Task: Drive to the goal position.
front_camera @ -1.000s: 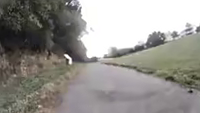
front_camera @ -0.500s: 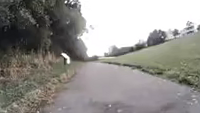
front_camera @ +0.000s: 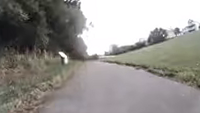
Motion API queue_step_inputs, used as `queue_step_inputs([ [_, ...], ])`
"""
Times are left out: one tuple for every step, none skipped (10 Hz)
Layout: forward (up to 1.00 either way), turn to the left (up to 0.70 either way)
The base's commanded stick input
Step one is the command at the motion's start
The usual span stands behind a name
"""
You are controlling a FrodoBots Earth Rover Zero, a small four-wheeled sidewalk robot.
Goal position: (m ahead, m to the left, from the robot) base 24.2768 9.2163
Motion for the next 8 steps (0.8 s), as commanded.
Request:
queue_step_inputs([
  [1.00,0.05],
  [1.00,0.08],
  [1.00,0.11],
  [1.00,0.07],
  [1.00,0.04],
  [1.00,0.04],
  [1.00,0.04],
  [1.00,0.04],
])
